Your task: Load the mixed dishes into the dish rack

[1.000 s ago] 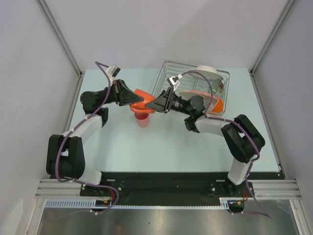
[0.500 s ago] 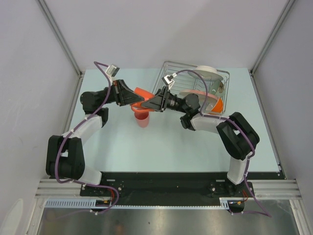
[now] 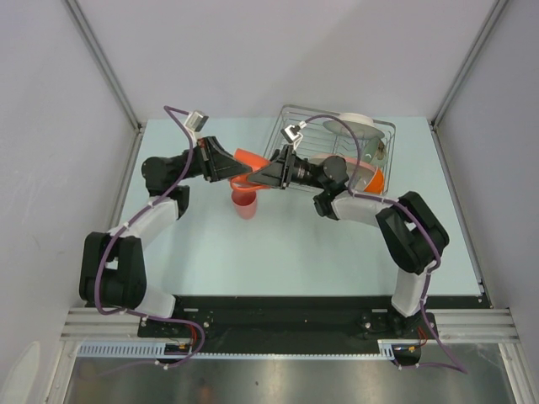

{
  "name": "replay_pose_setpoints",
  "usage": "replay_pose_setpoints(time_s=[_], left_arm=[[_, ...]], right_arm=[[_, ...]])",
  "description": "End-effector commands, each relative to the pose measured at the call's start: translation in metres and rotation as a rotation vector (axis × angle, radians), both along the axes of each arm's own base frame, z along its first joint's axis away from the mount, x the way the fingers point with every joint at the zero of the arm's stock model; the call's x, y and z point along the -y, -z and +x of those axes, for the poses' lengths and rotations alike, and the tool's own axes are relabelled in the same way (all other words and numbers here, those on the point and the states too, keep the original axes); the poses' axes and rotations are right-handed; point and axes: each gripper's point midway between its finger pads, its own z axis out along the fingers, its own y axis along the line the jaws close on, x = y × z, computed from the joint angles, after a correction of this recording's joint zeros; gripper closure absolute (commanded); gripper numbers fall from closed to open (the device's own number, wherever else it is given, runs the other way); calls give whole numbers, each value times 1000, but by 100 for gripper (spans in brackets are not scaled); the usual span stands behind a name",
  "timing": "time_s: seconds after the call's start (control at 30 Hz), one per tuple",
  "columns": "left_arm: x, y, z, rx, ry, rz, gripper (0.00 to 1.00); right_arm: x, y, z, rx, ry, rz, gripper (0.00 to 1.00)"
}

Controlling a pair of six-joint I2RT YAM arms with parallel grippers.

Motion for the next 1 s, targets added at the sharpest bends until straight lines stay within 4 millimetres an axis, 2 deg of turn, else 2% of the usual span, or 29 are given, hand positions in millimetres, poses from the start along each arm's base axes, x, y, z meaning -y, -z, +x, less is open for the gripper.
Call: replay_pose_setpoints(time_s=[0.0, 0.03, 0.1, 0.17, 0.23, 0.37, 0.4, 0.43, 0.47, 0.53, 0.57, 0.6, 0.63, 0.67, 0.7, 0.73, 0.83, 0.87, 0.9, 0.93, 0.97], left_arm=[[0, -2, -16, 98, 54, 29, 85], [0, -1, -15, 102, 59, 30, 70], [-1, -2, -14, 90, 74, 31, 55], [-3, -8, -16, 93, 84, 14, 34], [-7, -13, -12, 119, 76, -2, 19], [-14, -19, -5, 100, 64, -22, 16], [-14, -19, -4, 98, 61, -22, 16], [-14, -16, -1, 92, 54, -14, 18], [-15, -14, 0, 91, 46, -9, 19], [-14, -1, 11, 82, 11, 31, 20], [-14, 0, 12, 99, -13, 50, 20], [-13, 21, 25, -114, -35, 103, 20], [-15, 38, 36, 76, -99, 186, 19], [-16, 22, 49, 159, -200, 243, 18], [-17, 40, 46, 98, -207, 316, 16], [-18, 39, 49, 146, -221, 329, 16], [-26, 44, 56, 114, -252, 333, 18], [-28, 49, 63, 113, -287, 356, 18], [-30, 56, 65, 119, -304, 383, 18], [-32, 60, 69, 125, -328, 398, 18], [-35, 66, 74, 122, -360, 418, 19]], right_arm=[[45, -87, 7, 263, 143, 148, 100], [48, -86, 10, 273, 153, 127, 100], [51, -84, 11, 296, 169, 83, 100], [57, -75, 19, 277, 191, 42, 100], [63, -76, 18, 309, 204, 18, 100], [72, -53, 32, 273, 245, -139, 100], [74, -56, 37, 359, 283, -174, 100], [77, -44, 39, 305, 288, -258, 100], [79, -41, 43, 329, 311, -306, 100], [86, -37, 58, 367, 384, -443, 100], [89, -39, 63, 383, 407, -475, 100], [94, -39, 72, 382, 457, -516, 100], [98, -41, 75, 398, 474, -565, 100], [100, -40, 80, 396, 495, -590, 100], [104, -40, 88, 397, 536, -616, 100], [108, -45, 92, 412, 557, -634, 100], [113, -34, 113, 378, 613, -712, 100], [110, -35, 126, 391, 629, -733, 100], [115, -31, 138, 377, 673, -772, 100], [117, -16, 144, 343, 673, -831, 100], [118, -30, 153, 370, 702, -837, 100]])
